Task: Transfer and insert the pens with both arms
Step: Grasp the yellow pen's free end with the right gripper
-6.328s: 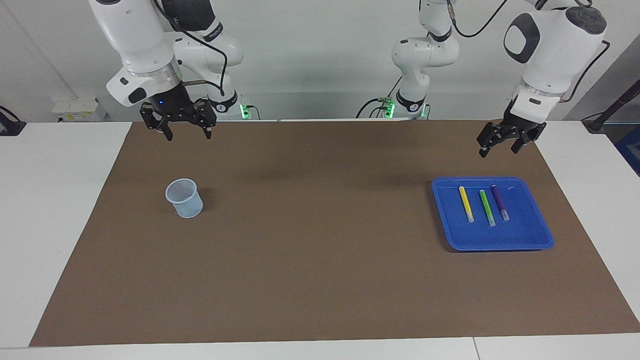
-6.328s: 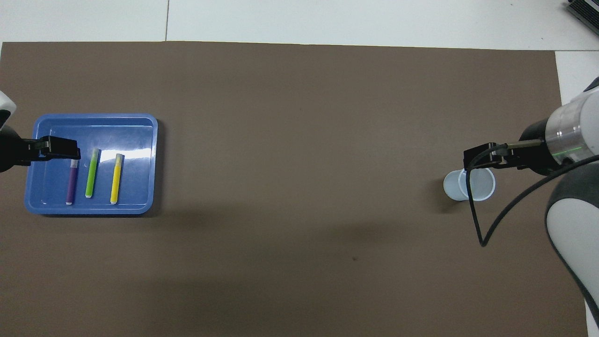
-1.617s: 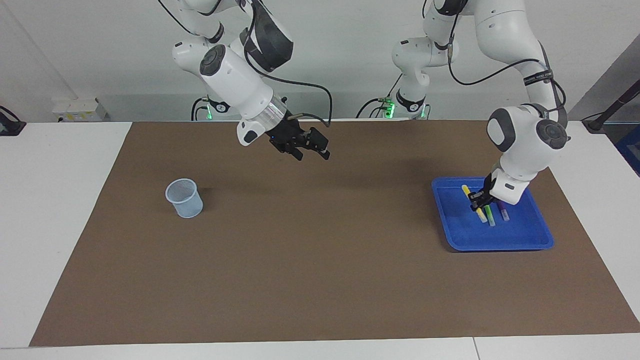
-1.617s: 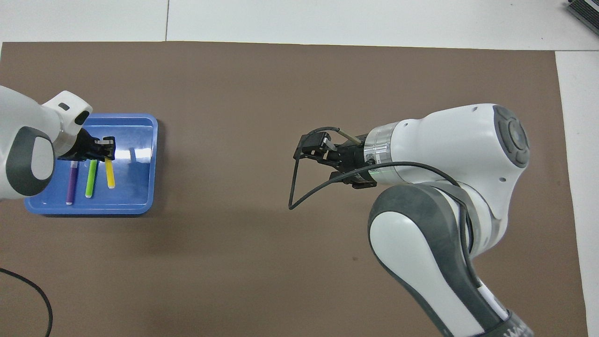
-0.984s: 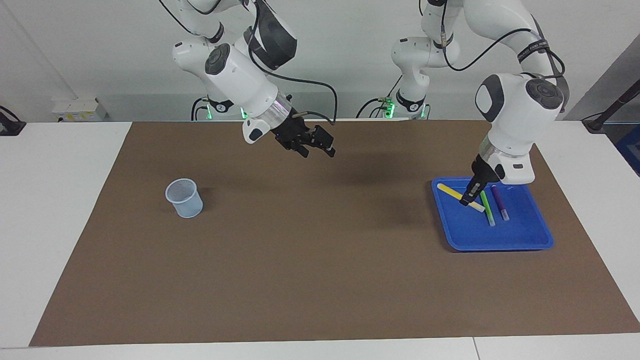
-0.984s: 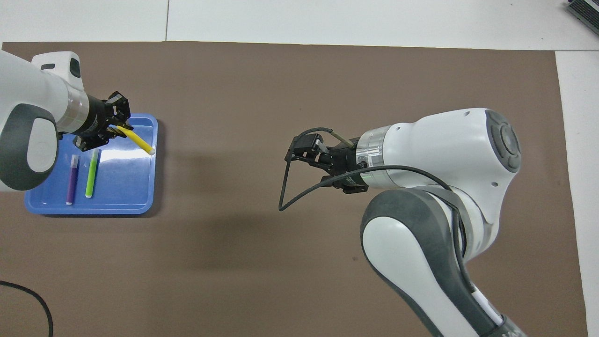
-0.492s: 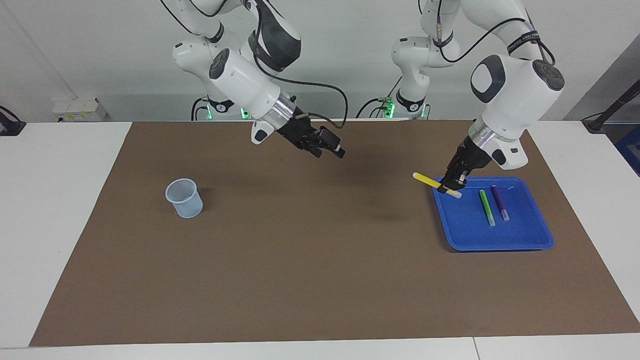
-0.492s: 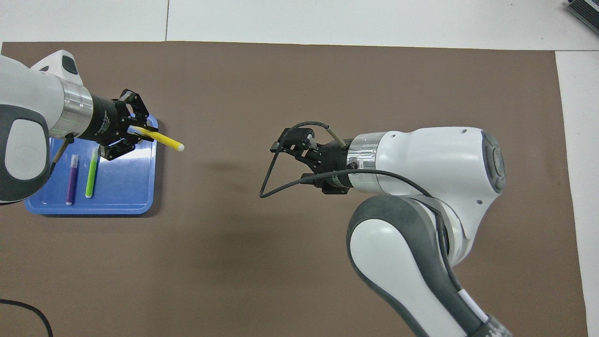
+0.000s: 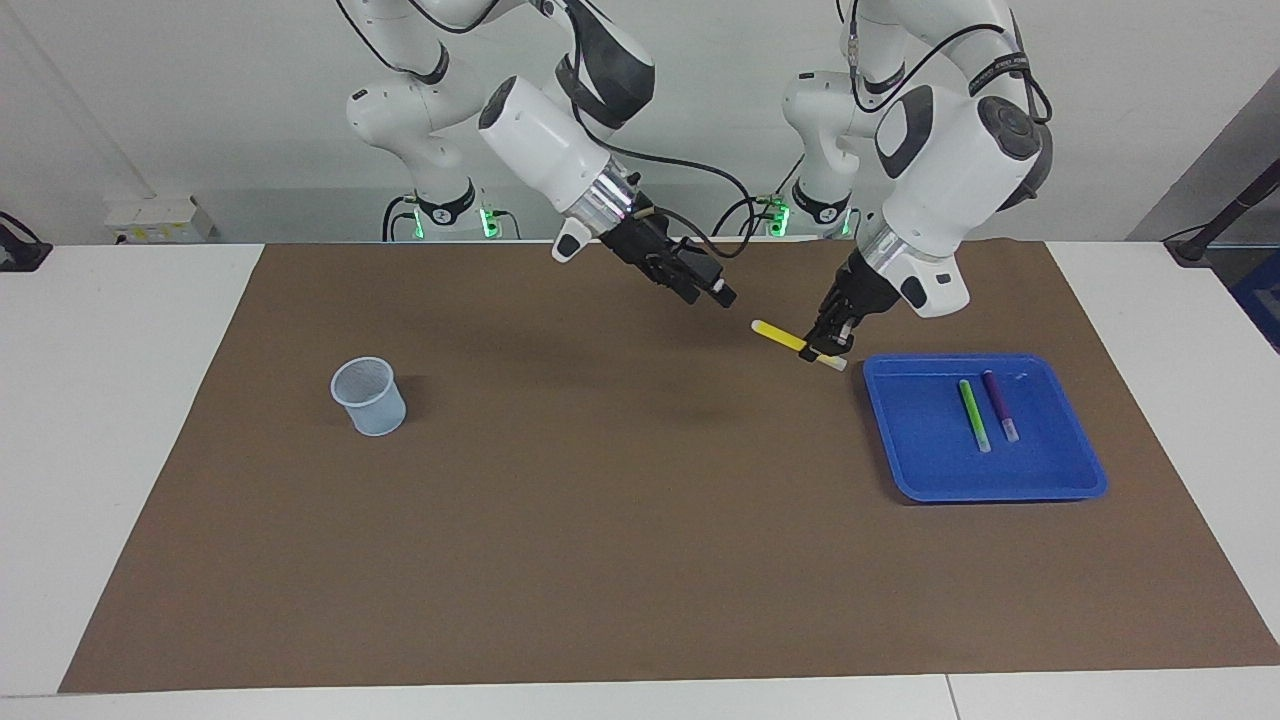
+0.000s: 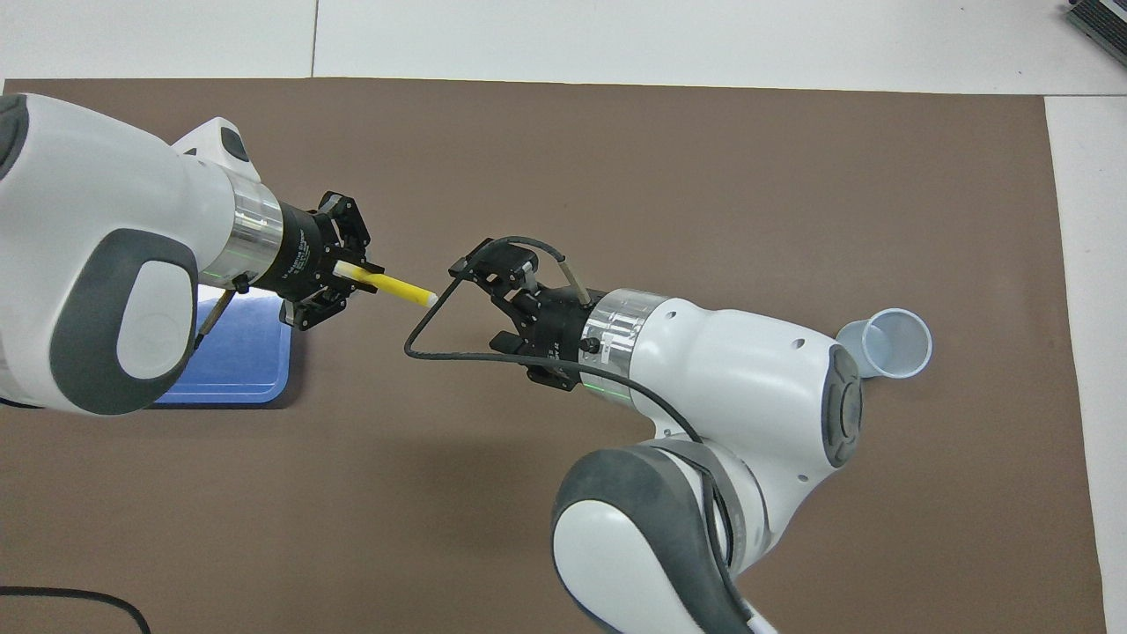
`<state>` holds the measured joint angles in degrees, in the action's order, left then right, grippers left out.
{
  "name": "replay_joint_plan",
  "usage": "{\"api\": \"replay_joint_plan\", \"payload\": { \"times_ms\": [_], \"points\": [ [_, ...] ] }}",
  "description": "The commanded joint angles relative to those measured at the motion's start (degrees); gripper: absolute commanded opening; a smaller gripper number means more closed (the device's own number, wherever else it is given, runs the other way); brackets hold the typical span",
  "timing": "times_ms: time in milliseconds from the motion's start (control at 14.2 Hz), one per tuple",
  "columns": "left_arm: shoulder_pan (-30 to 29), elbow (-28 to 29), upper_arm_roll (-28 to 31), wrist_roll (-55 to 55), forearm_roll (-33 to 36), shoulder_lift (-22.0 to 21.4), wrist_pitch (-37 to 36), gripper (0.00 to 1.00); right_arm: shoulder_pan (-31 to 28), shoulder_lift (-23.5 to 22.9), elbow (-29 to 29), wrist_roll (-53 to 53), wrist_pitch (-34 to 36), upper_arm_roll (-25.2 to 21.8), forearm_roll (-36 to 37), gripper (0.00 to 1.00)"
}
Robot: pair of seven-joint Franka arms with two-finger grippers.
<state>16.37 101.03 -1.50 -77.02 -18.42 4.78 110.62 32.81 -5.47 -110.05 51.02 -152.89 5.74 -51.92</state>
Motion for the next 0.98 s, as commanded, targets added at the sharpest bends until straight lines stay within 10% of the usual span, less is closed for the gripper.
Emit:
{"api": "replay_joint_plan", "payload": {
  "times_ms": [0, 492, 914],
  "points": [
    [0.68, 3.64, 0.88, -0.94, -3.80, -2.58, 0.56, 0.00, -0.03, -0.86, 0.01, 0.57, -1.09, -0.03, -1.61, 1.00],
    [0.68, 5.67, 0.88, -1.20, -6.54, -3.55, 1.18, 0.00, 1.72, -1.83, 0.10, 0.74, -2.75, -0.03, -1.78, 0.98],
    [0.68, 5.58, 0.88, -2.43, -6.63, -3.82, 1.18, 0.00, 4.45, -3.50, 0.01, 0.66, -6.54, -0.03, -1.78, 0.70]
  ]
}}
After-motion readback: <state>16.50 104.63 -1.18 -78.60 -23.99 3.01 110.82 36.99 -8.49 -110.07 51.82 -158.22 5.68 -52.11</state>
